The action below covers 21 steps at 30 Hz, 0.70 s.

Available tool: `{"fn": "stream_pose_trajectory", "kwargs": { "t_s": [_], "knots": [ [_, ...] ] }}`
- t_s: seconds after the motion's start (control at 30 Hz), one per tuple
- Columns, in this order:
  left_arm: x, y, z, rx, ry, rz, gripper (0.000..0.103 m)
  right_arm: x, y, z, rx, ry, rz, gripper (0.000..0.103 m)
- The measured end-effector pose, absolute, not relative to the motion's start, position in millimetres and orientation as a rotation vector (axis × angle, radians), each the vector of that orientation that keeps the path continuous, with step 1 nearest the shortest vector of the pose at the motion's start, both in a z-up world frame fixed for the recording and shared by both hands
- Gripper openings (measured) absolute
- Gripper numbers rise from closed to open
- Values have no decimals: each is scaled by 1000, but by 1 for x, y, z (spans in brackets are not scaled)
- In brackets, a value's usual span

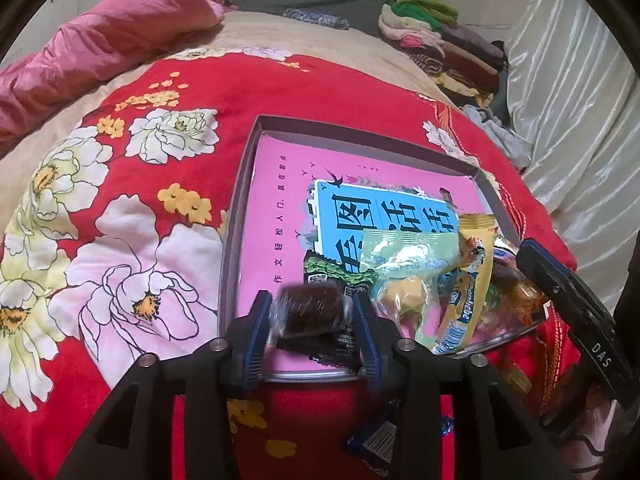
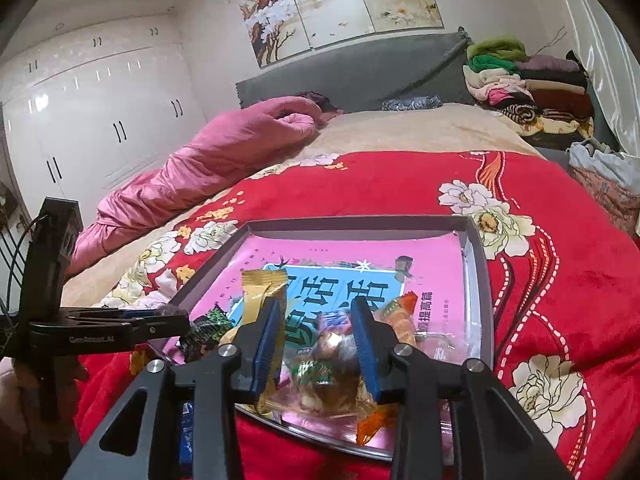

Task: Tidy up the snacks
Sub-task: 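Open the left tool to drop the chocolate roll while the right tool releases the chocolate bar, then withdraw both tools from the tray toward the remaining snacks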

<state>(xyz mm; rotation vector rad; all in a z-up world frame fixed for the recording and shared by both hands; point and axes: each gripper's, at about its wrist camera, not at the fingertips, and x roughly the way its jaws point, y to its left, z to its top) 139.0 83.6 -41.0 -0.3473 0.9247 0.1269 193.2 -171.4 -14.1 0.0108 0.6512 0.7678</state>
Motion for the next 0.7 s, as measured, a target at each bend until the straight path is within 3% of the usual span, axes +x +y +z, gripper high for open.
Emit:
{"fn": "stream_pose_trajectory", "kwargs": {
  "t_s": [0.2, 0.7],
  "knots": [
    [136, 84, -38, -350, 916, 126, 52, 190, -176, -6, 28, 618, 774, 47],
    [126, 79, -22, -355, 876, 102, 74, 189, -192, 6, 77, 592, 763, 62]
  ]
}}
